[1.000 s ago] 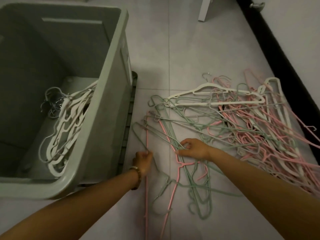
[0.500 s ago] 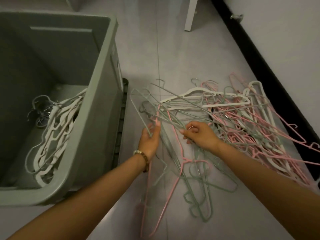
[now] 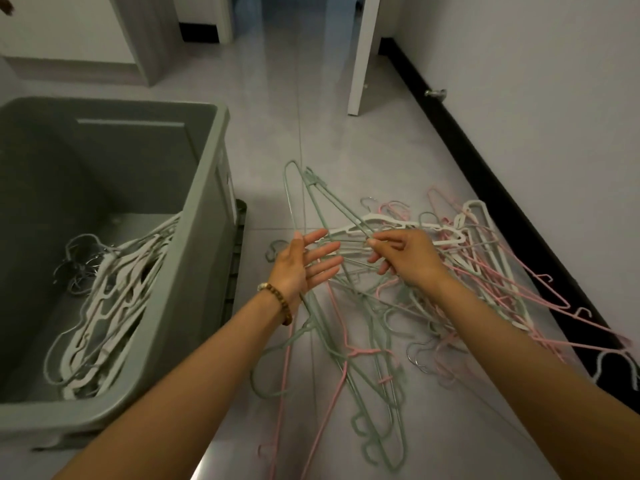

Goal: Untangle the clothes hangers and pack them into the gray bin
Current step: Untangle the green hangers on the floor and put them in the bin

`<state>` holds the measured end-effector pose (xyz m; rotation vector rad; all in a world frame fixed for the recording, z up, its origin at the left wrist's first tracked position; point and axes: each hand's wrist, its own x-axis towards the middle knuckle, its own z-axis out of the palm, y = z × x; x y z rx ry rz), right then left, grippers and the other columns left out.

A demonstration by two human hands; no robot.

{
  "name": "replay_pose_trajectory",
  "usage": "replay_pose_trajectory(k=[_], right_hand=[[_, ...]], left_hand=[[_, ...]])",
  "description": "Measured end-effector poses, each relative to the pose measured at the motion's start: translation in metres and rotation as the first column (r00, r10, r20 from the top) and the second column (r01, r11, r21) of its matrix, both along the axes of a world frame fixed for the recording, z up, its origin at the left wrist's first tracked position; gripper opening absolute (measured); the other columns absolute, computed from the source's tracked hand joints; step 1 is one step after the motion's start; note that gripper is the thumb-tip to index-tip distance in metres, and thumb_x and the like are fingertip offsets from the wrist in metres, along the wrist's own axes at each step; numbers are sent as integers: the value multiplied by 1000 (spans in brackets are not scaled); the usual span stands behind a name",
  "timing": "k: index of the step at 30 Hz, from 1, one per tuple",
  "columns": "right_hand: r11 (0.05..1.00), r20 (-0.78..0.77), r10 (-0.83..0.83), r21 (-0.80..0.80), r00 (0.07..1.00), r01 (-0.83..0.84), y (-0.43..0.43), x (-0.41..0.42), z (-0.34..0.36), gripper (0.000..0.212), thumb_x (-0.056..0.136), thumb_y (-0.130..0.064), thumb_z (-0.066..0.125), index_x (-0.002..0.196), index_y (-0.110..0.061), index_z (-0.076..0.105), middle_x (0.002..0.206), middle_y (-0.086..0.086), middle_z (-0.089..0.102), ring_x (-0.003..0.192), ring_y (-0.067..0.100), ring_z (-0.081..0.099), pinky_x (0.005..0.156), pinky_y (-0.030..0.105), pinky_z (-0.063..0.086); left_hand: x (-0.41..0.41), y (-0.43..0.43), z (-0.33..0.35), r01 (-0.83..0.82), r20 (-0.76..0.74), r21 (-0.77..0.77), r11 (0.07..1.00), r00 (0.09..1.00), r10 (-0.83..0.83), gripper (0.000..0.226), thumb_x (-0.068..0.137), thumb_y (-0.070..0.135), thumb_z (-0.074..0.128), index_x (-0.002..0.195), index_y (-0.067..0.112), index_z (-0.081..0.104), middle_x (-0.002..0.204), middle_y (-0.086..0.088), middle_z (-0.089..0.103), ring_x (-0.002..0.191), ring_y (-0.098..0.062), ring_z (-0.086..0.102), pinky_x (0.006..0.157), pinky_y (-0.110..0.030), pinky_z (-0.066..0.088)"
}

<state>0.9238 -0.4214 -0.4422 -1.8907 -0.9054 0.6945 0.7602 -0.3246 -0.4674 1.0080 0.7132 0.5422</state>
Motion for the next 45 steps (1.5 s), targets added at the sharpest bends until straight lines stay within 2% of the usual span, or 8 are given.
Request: replay_pose_trajectory(k=[11,16,25,31,34,39,42,45], right_hand=[[952,4,-146,271,989,139,0,-20,12,11,88,-11,63,96,-6,68,64,4,65,39,-4,54,43,12,45],[988,29,65,140,997,-69,2,-53,-6,12,84,-13,68,94,-9,74,65,-4,65,42,-1,54,44,15,47],[926,-209,260,-224,943,-305,-6,-57,11,28,87,-37,62,97,-11,62,84,4,69,68,3,63,61,12,45],[953,-353,257,-59,900,-296,-4,-27,73,16,92,-13,55,76,-13,59,57,0,45,49,12,38,51,24,31],[944,-530,316,94,787,-315,4,-4,107,18,96,-9,43,86,-8,58,48,-4,40,38,6,33,41,18,27],[892,-769,449,353,455,-282,6,14,119,25,90,-13,42,93,-9,67,50,-3,41,40,7,37,42,18,33],[898,-843,438,392,314,-200,3,14,89,24,84,-14,52,93,-10,73,53,-2,44,42,8,41,44,19,36],[941,-900,339,327,274,-90,-7,26,53,38,84,-31,50,105,-8,71,75,4,67,64,16,64,65,28,56]], left_hand=[[-2,-4,-10,-105,30,-262,959,993,117,48,100,43,15,120,18,51,111,-9,63,88,-23,67,70,-28,58],[11,-2,-3,-78,103,-410,909,986,131,53,97,52,15,121,16,46,127,-8,57,104,-23,59,85,-31,49],[36,-6,22,-198,138,-437,877,949,284,37,102,27,29,70,12,40,37,7,42,56,-10,67,87,-34,50],[46,12,80,-131,21,67,989,991,130,38,100,38,27,84,17,54,72,-1,53,73,-15,62,66,-27,54],[45,25,83,-267,-113,339,902,940,321,37,95,50,32,96,19,52,84,2,55,80,-15,57,71,-30,51],[54,3,47,166,-263,195,967,958,-112,80,80,72,29,144,25,27,146,2,39,137,-20,36,112,-38,26],[51,-12,23,263,-128,46,964,958,-256,49,89,61,31,104,25,61,80,8,72,80,-11,70,74,-24,54],[40,-8,10,56,-93,43,998,994,-52,41,97,44,34,73,16,51,36,10,39,31,-3,38,34,-13,35]])
